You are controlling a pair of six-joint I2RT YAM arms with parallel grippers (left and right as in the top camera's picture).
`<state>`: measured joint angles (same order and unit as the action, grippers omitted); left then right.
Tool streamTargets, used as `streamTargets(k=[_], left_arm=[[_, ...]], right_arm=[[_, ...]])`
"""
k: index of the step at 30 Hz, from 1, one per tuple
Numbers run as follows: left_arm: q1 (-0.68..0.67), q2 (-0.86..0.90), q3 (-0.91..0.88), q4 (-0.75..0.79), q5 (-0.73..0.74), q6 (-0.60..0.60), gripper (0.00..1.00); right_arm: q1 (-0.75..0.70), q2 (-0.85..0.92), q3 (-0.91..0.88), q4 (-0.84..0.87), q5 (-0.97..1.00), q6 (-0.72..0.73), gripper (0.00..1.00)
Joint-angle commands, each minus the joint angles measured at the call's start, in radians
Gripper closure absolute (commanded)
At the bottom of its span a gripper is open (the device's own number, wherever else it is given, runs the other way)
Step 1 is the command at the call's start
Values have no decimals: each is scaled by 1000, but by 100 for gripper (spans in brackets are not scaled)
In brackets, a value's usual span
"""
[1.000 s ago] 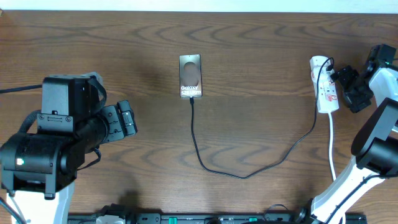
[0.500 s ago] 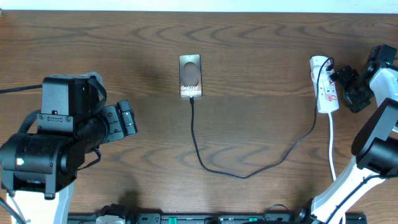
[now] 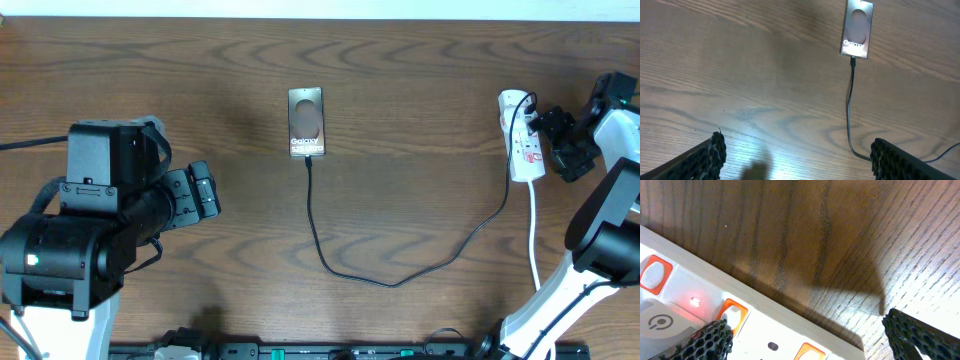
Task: Plug charger to phone and switch on socket
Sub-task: 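Lift the right gripper up and away from the power strip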
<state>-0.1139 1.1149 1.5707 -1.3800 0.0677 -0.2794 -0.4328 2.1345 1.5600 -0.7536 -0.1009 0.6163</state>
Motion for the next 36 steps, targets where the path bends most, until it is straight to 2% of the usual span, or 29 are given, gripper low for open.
streamTargets(k=[1, 9, 17, 24, 36], left_arm=[[0, 2, 4, 0, -17, 17, 9], [0, 2, 4, 0, -17, 17, 8], [0, 2, 4, 0, -17, 17, 8], [0, 2, 4, 0, -17, 17, 8], [0, 2, 4, 0, -17, 17, 9]], right_arm=[[45, 11, -27, -5, -56, -35, 1], [-10, -63, -27, -76, -60, -33, 1], [-42, -282, -27, -197, -19, -35, 1], [-24, -498, -46, -344, 21, -34, 1], [47, -1061, -341, -364, 46, -27, 1]])
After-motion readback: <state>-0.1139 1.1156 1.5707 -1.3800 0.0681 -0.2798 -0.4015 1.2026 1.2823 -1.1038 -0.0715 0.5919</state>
